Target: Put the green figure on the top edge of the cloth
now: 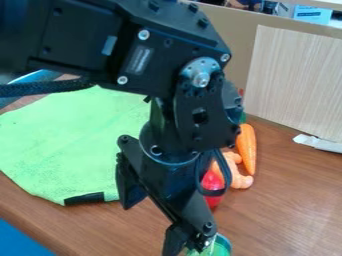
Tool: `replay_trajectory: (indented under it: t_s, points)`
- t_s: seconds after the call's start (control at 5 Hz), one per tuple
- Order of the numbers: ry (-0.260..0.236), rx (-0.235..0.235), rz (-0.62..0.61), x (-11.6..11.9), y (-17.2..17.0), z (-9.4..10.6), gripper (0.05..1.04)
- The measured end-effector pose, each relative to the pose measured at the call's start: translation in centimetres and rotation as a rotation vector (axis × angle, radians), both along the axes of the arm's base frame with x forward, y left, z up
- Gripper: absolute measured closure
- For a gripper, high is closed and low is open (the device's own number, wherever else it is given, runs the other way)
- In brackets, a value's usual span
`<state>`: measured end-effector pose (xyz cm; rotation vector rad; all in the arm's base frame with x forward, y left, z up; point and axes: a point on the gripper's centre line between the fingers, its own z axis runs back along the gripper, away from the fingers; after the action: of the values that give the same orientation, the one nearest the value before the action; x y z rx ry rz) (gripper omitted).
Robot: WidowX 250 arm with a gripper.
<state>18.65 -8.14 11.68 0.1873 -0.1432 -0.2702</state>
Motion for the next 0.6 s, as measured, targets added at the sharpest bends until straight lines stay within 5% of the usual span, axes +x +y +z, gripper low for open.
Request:
replay_trajectory:
  t_s: [0.2,0.6]
  points:
    - [0.008,-0.001,0.009,-0.1,0.0,-0.2,0.083]
    - [-0.010,-0.135,0.109,0.3,-2.1,0.6,0.083]
